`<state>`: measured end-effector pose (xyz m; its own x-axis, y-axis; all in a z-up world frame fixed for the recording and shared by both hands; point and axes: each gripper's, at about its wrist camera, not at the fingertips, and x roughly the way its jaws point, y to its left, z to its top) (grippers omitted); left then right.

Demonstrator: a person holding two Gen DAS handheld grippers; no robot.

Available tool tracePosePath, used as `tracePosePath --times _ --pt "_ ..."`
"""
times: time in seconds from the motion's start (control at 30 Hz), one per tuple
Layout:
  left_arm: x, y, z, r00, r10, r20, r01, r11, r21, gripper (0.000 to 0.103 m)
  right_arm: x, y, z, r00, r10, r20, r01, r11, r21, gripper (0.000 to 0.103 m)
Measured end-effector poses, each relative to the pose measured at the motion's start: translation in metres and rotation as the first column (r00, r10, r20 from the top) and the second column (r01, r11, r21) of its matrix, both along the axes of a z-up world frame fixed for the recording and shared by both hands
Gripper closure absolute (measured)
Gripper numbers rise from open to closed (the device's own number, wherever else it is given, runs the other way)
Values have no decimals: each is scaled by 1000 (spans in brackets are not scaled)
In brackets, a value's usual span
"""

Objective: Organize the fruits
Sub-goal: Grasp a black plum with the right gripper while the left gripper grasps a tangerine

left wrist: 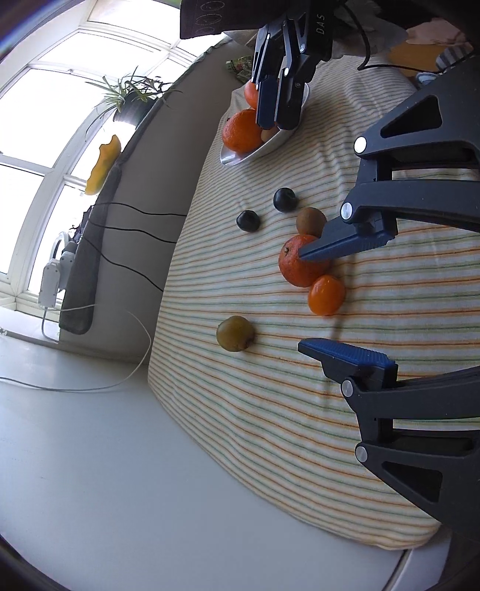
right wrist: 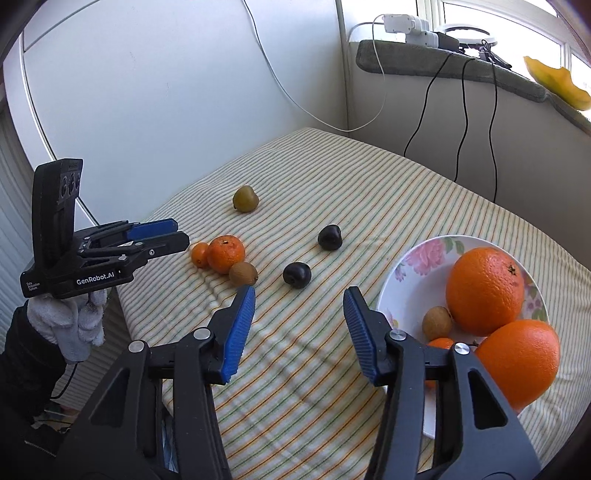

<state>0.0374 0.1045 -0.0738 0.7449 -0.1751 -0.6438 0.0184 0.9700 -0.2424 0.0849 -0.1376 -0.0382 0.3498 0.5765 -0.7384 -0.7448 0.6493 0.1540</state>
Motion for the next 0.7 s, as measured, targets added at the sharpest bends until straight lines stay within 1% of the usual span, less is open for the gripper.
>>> tracePosePath --times 0.03,0.13,0.23,0.6,0.7 --pt "0 0 -2 1000 -4 -5 4 1000 -3 64 2 3 -2 1000 5 -5 -5 1000 -5 56" --pt "0 -2 -6 1000 -17 -17 17 1000 -7 64 8 13 -8 1000 13 -15 -13 1000 -22 57" --pt "1 -4 -11 999 -29 -26 29 1000 -7 64 14 24 -14 1000 18 -20 -19 999 -41 61" --pt "8 -5 -18 997 -54 -46 54 999 1 67 24 49 -33 999 40 -8 -41 992 -121 62" --pt "10 -5 -19 997 -59 -53 59 998 2 67 28 53 -37 999 42 -10 -43 990 -136 64"
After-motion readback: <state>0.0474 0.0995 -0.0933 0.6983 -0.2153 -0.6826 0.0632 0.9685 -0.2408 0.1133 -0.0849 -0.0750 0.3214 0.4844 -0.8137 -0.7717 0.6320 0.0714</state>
